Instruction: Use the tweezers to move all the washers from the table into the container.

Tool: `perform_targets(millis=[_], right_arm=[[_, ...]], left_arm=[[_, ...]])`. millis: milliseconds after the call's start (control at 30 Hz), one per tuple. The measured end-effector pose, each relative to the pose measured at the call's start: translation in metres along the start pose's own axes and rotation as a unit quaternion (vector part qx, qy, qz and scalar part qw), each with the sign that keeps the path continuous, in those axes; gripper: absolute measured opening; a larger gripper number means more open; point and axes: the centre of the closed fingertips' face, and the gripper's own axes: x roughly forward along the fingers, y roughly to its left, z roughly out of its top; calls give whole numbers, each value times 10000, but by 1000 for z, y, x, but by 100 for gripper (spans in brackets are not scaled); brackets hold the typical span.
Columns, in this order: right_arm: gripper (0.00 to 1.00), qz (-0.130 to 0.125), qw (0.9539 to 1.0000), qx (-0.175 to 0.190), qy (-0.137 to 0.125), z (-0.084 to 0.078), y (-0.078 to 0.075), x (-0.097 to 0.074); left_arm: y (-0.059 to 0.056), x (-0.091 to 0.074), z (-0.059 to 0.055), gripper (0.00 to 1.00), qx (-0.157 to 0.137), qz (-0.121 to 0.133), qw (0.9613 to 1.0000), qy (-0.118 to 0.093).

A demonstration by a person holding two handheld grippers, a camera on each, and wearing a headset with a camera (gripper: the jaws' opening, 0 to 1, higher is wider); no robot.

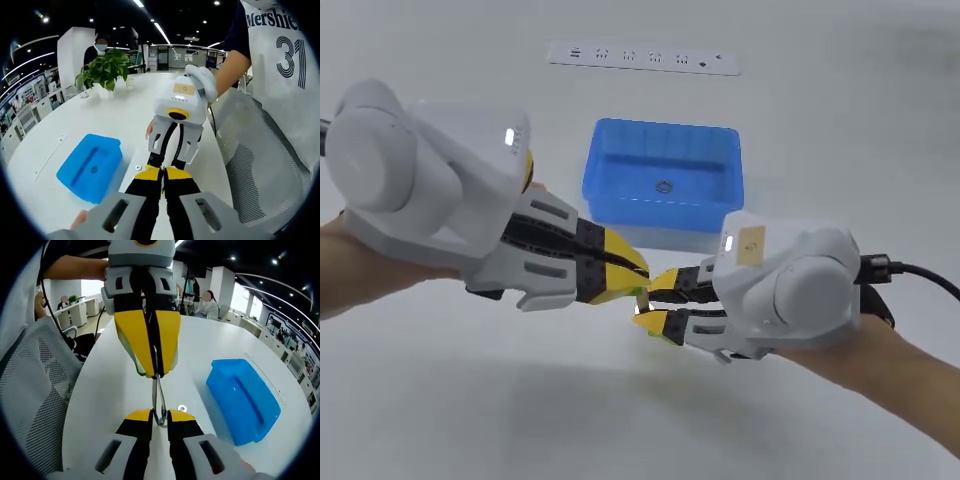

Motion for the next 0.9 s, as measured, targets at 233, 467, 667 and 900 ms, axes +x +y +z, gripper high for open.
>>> perform_targets(millis=[233,467,667,900], right_arm=[[12,82,9999,-76,31,-1,1,0],[12,141,9998,-127,5,-1,0,0],[11,125,9999,-112,-30,0,1,0],[10,135,9998,-81,-98,4,1,-3]], left_arm=[[1,1,0,5,37,-39,10000,23],[2,0,0,5,37,-61,10000,36],[2,0,-1,5,47,-71,9999,54],[2,-4,3,5,68,-104,9999,56]])
